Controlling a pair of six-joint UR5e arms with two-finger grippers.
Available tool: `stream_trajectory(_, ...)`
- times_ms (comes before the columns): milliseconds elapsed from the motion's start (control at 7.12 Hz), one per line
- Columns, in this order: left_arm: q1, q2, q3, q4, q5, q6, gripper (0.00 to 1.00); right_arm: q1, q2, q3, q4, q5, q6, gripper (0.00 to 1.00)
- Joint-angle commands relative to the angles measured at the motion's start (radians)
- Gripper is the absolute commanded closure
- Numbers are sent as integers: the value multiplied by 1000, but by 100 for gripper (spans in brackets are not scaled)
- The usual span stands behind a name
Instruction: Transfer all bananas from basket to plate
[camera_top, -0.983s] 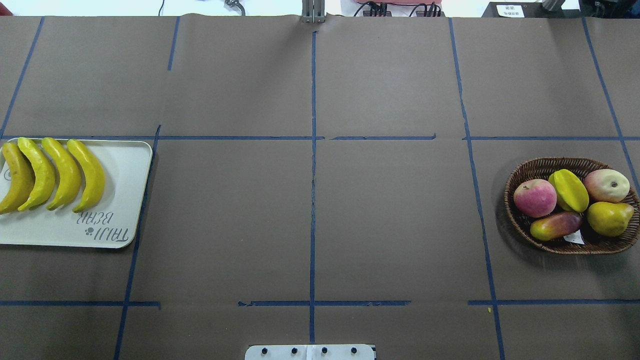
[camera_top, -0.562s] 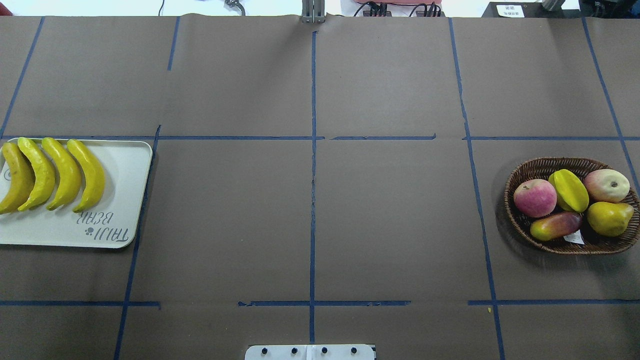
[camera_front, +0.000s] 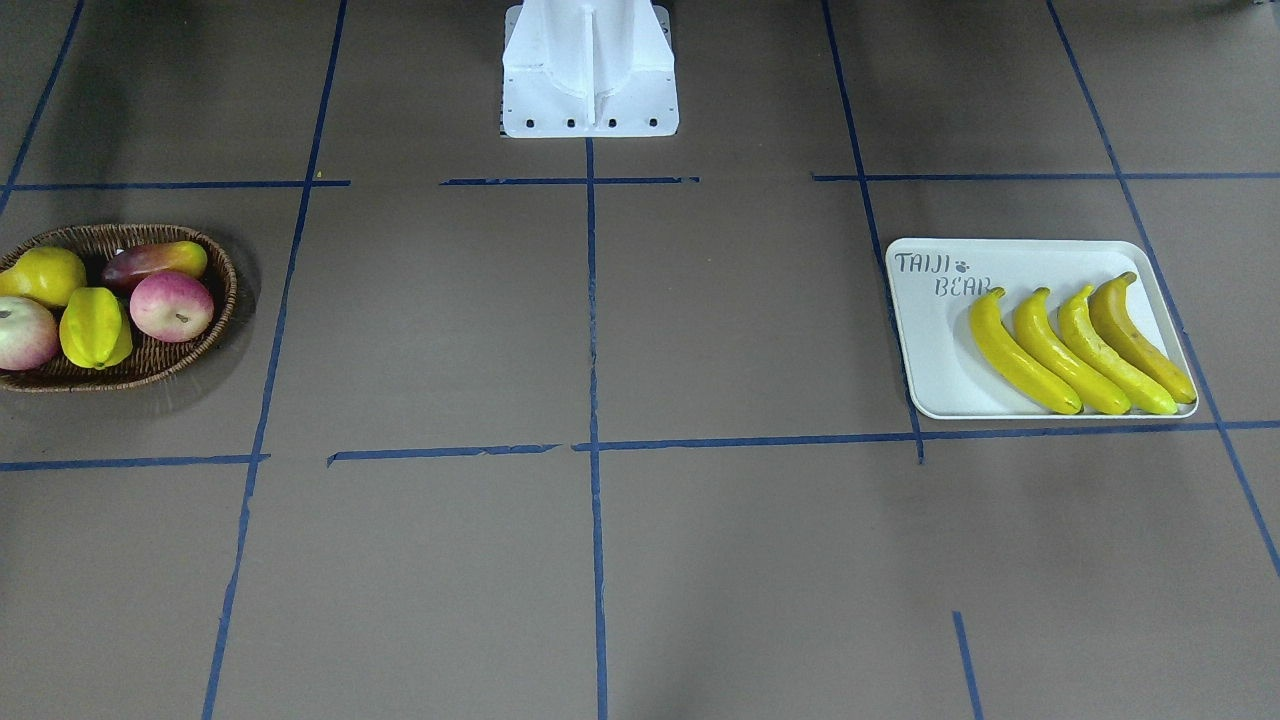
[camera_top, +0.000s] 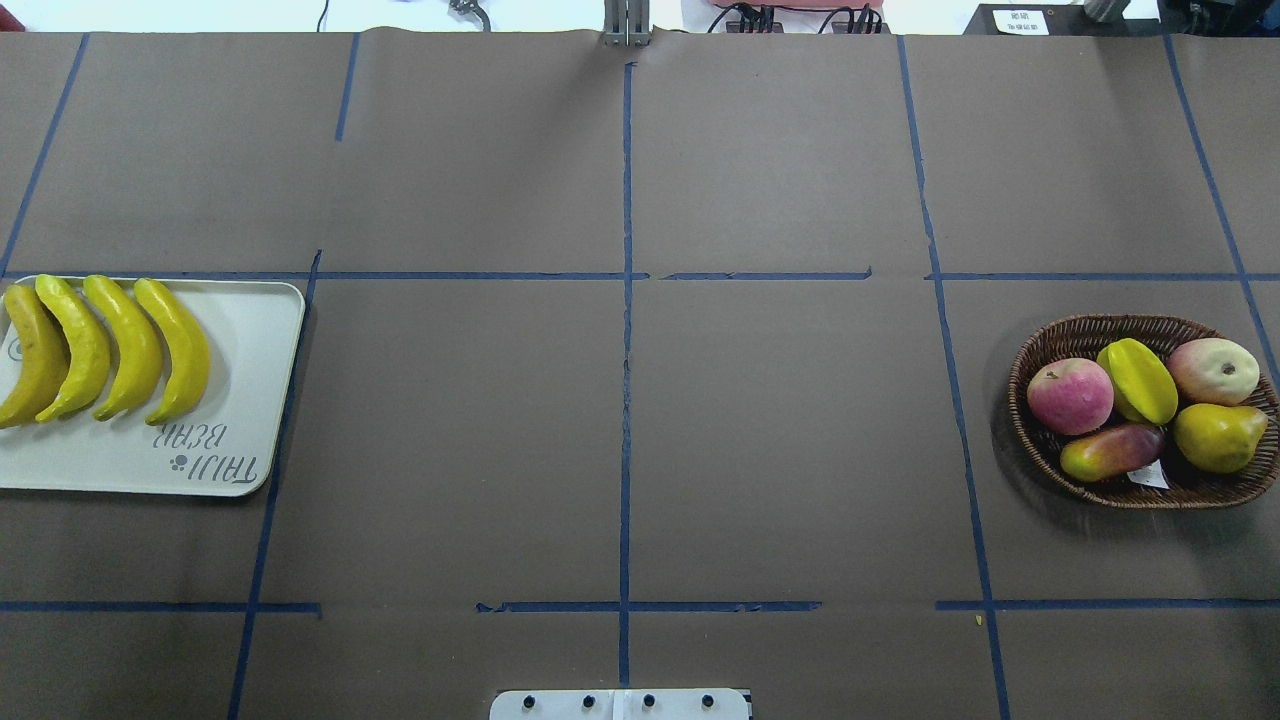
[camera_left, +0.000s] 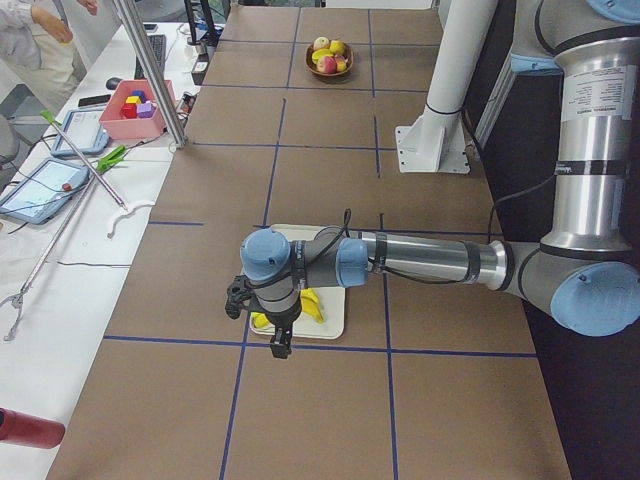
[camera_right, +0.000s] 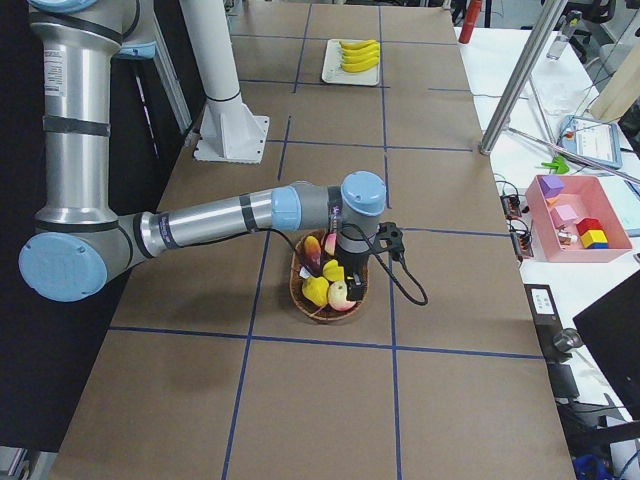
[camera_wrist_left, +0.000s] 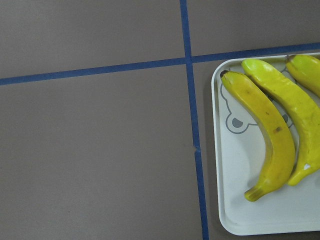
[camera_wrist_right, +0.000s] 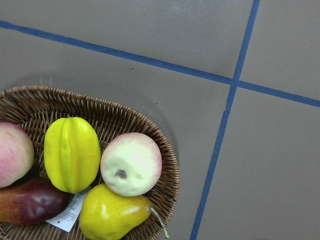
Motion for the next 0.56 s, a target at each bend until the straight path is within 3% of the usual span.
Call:
stream_trajectory(0, 0, 0, 0, 0, 0, 0, 0, 0, 0, 0, 0, -1, 0, 0)
stream_trajectory(421, 0, 0, 0, 0, -2, 0, 0, 0, -16, -6, 0, 0, -2, 0)
